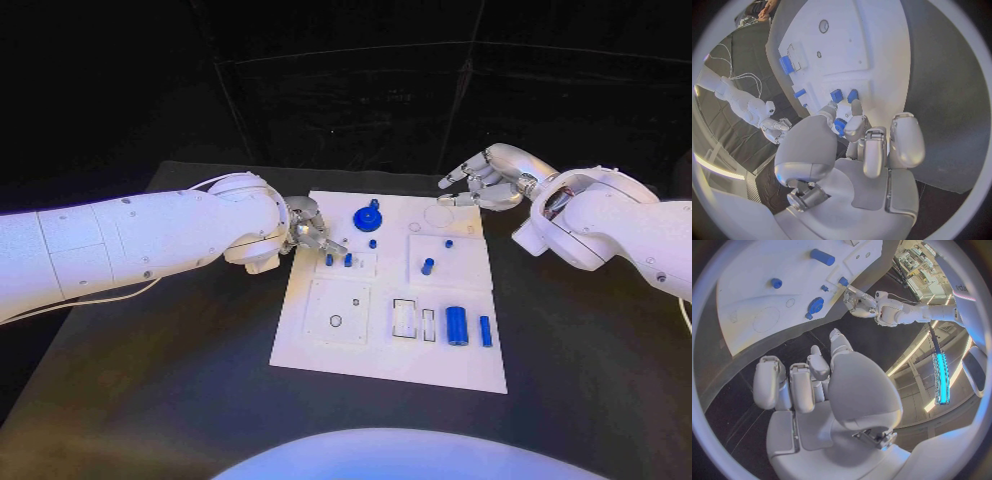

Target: Assemble the parts on the task board

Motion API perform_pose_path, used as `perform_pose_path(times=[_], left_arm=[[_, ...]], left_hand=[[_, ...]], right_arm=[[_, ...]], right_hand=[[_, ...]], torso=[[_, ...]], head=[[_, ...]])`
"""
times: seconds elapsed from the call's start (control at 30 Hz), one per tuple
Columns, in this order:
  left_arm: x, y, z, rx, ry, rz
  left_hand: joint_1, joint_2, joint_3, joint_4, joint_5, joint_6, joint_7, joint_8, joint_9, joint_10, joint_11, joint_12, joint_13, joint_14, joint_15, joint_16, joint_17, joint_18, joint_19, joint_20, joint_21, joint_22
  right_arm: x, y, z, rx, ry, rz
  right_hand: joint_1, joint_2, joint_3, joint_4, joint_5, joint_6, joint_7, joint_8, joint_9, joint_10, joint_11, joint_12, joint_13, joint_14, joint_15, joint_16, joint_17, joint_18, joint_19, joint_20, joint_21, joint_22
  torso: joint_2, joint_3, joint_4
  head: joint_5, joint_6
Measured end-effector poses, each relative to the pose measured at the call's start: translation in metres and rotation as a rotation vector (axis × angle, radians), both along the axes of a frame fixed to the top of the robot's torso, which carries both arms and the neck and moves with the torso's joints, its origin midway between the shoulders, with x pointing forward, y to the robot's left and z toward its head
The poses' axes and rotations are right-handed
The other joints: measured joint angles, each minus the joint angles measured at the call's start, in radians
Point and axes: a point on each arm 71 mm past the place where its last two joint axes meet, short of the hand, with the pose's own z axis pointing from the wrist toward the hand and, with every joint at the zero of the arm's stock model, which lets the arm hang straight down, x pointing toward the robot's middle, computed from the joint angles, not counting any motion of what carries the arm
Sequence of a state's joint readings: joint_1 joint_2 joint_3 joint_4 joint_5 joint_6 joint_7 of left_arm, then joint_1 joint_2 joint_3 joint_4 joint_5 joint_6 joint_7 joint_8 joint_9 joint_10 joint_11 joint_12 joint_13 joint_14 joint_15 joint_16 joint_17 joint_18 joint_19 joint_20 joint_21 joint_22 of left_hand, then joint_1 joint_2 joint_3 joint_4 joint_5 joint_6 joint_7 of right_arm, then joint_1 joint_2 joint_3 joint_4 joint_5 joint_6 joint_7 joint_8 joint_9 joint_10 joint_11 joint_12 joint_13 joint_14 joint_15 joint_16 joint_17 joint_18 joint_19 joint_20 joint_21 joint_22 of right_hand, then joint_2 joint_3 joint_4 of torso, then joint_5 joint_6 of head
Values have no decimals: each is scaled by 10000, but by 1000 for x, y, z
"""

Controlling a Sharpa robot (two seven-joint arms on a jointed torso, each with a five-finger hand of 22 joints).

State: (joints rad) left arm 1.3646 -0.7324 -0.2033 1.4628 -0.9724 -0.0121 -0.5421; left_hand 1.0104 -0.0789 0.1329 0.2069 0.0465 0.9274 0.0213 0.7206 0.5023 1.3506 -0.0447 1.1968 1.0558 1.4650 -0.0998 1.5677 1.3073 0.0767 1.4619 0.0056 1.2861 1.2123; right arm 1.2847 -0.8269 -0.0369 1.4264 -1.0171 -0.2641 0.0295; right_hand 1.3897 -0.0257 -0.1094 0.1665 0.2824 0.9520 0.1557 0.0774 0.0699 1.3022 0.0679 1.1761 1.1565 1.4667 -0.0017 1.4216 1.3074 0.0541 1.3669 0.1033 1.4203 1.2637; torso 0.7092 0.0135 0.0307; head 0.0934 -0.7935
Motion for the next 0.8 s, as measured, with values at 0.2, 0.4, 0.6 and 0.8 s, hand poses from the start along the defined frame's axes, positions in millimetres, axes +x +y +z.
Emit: perform_pose_path(times=[0.2, 0.4, 0.6, 0.8], left_arm=[[1, 2, 0, -17, -2, 63], [4, 7, 3, -283, -375, 283], [11, 0, 17, -1648, -1734, 21], [13, -29, 28, -3401, -3171, -1426]], left_hand=[[50, 50, -48, 14, 0, 0, 0, 0, -5, 0, 0, 0, -16, 0, 0, 0, 0, 0, 0, 0, 0, -5], [510, 118, -435, -28, 0, -373, 168, -8, -98, -709, 106, -920, -1251, 3, 3, -204, 0, 217, -441, 45, -1160, -1318], [1830, 156, -813, -246, 23, -1575, 728, -305, -408, -3070, 639, -3022, -3651, -418, 523, -2523, -930, 867, -2453, 436, -5095, -5306], [4597, 514, 1061, -1766, 43, -1530, 1217, -1457, -1545, -4273, 982, -4727, -5090, -1645, 823, -4437, -3115, 864, -2974, 699, -6119, -6001]], right_arm=[[0, 0, 0, -2, 2, -2], [0, 0, 0, -5, 1, -11], [1, -2, 0, -16, -1, -48], [1, -1, 0, -13, -3, -35]], right_hand=[[0, 0, 0, 0, 0, 0, 0, 0, 0, 0, 0, 0, 1, 0, 0, 0, 0, 0, 0, 0, 0, 0], [0, 0, 0, 0, 0, 0, 0, 0, 0, 0, 0, 0, 1, 0, 0, 1, 0, 0, 0, 0, 0, 1], [0, 0, 0, 0, 0, 0, 0, 0, 0, 0, 0, 0, 2, 0, 0, 2, 0, 0, 0, 0, 0, 1], [0, 0, 0, 0, 0, 0, 0, 0, 0, 0, 0, 0, -1, 0, 0, 2, 0, -1, 0, 0, 0, 1]], torso=[[0, 0, -1], [0, -10, 5], [4, -10, 6], [17, -11, -7]], head=[[-20, 11], [-55, 46], [-105, 126], [-199, 196]])
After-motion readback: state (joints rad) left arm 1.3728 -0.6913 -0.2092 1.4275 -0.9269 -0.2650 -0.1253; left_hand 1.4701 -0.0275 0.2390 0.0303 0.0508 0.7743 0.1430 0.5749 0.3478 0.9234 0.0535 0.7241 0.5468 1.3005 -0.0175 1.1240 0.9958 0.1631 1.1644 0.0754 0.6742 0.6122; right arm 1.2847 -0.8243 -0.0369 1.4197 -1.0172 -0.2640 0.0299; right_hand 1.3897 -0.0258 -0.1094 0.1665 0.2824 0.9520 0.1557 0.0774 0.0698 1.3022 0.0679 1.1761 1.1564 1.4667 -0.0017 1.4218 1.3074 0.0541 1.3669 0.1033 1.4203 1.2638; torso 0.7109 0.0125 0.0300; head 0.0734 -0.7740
